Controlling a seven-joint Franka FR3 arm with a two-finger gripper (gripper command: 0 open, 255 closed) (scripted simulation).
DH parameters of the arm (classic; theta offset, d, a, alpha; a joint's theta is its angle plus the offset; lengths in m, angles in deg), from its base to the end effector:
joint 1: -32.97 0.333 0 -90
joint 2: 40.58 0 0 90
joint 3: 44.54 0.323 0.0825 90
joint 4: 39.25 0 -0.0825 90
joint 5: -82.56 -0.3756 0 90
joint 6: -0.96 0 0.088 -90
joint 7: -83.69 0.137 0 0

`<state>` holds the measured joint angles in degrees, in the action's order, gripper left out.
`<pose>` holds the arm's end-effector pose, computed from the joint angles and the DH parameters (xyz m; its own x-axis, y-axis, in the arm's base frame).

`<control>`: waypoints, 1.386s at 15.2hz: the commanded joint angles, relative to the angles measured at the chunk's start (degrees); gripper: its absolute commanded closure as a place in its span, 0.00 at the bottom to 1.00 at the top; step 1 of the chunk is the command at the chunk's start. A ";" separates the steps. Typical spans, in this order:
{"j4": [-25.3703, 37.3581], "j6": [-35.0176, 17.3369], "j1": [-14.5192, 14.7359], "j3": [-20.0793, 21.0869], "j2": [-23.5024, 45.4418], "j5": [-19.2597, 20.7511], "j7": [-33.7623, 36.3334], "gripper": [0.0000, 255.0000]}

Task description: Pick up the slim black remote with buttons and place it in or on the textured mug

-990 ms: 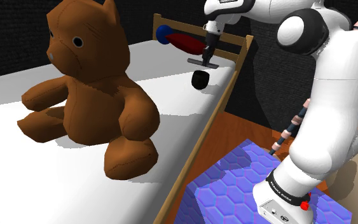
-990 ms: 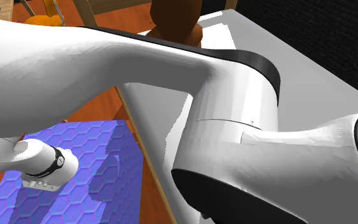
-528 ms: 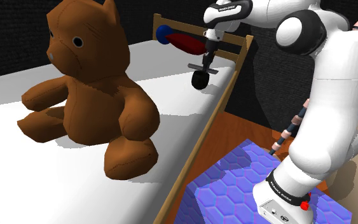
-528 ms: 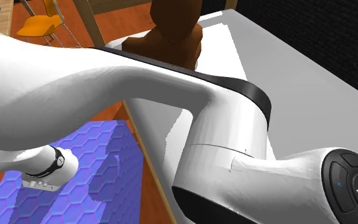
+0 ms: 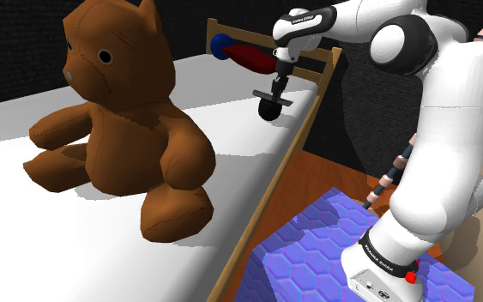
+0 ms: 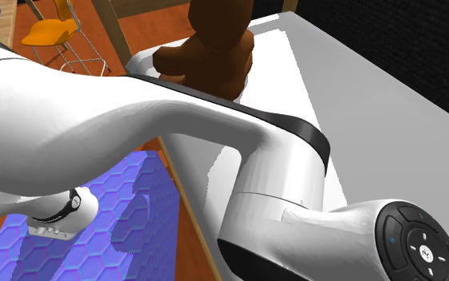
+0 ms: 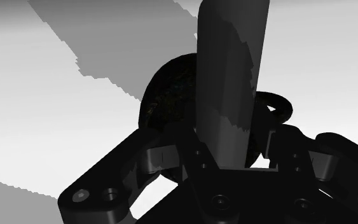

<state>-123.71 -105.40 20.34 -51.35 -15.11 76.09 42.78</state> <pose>0.6430 -0.2025 0.3982 0.9393 0.3429 -0.0088 0.3411 -0.9366 -0.0807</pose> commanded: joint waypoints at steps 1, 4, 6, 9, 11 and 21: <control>-0.16 -0.10 0.00 0.00 0.01 0.01 -0.01 1.00; -0.16 -0.10 0.00 -0.01 0.01 0.01 -0.01 1.00; -0.08 -0.08 0.00 0.00 0.07 0.00 0.00 0.00; -0.07 -0.08 0.00 0.00 0.07 0.00 -0.01 0.00; 1.51 1.73 -0.09 -0.05 -0.16 0.07 0.06 0.00; 6.86 7.09 -0.41 -0.17 -0.17 0.18 0.24 0.00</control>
<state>-116.85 -98.33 19.93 -51.51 -15.27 76.26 43.02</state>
